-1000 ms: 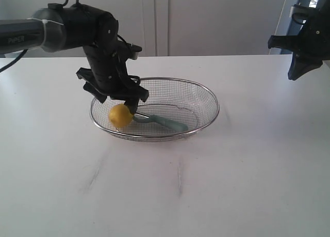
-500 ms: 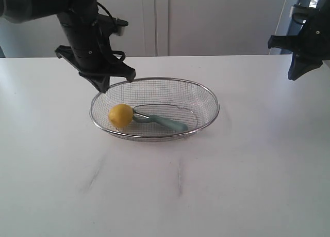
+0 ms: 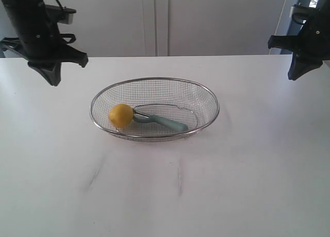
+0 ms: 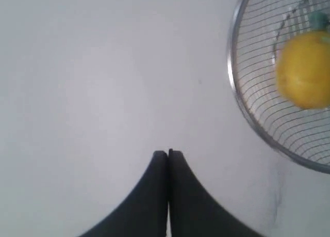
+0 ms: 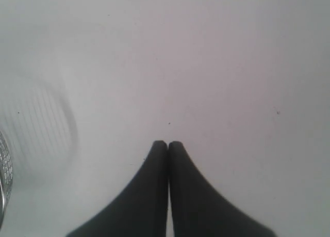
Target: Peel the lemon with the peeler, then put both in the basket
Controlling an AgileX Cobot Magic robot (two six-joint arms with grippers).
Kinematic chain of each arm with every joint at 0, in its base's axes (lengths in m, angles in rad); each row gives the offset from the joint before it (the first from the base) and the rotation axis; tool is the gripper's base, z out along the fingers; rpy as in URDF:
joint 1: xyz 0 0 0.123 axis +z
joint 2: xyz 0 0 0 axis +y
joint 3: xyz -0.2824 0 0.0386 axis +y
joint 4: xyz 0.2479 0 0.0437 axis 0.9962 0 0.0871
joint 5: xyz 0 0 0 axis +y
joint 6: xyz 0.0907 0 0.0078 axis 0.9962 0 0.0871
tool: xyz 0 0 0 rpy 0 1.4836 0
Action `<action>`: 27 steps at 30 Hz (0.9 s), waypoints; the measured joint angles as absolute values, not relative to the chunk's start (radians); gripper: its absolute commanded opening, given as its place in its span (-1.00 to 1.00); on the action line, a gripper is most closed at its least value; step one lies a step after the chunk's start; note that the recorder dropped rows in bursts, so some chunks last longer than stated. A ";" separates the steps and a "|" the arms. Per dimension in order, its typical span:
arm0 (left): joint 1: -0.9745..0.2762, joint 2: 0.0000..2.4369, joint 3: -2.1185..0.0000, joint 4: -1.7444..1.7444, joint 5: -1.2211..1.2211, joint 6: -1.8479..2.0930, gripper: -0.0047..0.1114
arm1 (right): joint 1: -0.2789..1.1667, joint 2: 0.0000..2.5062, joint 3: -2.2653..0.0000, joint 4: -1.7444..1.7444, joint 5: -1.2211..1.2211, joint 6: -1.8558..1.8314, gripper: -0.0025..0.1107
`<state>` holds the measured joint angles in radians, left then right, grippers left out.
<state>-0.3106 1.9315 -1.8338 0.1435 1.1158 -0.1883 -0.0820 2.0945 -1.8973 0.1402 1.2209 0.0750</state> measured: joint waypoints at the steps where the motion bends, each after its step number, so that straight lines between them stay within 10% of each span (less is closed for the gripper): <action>1: -0.295 1.932 -1.834 0.140 1.128 -0.186 -0.92 | -0.082 2.095 -1.897 0.140 1.221 0.075 -0.96; 27: -0.220 1.670 -1.701 0.071 1.130 -0.118 -0.92 | -0.082 2.095 -1.897 0.140 1.221 0.075 -0.96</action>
